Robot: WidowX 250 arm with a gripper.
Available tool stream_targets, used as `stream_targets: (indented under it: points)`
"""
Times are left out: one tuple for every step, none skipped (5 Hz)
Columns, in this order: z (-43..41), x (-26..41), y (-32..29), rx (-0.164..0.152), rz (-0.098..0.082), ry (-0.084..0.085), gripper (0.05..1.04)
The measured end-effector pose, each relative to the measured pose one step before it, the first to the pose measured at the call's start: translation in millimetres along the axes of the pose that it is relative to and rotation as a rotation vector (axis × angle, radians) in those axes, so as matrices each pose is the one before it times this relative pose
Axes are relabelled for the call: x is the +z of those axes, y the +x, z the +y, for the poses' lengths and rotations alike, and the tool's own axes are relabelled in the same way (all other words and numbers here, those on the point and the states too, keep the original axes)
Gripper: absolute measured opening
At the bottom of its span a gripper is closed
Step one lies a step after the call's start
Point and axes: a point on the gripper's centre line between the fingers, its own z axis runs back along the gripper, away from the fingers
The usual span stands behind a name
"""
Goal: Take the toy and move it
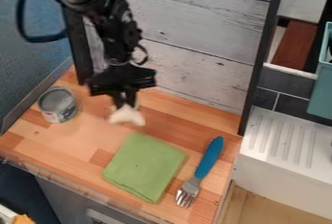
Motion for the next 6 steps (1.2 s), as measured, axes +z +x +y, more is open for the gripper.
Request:
stream_targets:
  points:
    - [-28.16,-11.05,-7.26,0.0395,-0.0063,-0.0403,0.144]
    - [-28.36,-8.68,-5.31,0.0177,-0.0293,-0.0358,0.144]
    - [-27.1,-14.71,-4.01,-0.0256,0.0174,-0.0259,0.144]
    - [-18.75,-14.61,-2.96,-0.0386,0.0139,-0.0022,0.144]
    - [-8.92,-7.71,1.54,-0.0259,0.023,-0.0013,0.174]
    - [-0.83,-7.99,-1.12,-0.0467,0.0331,0.0186,0.433]
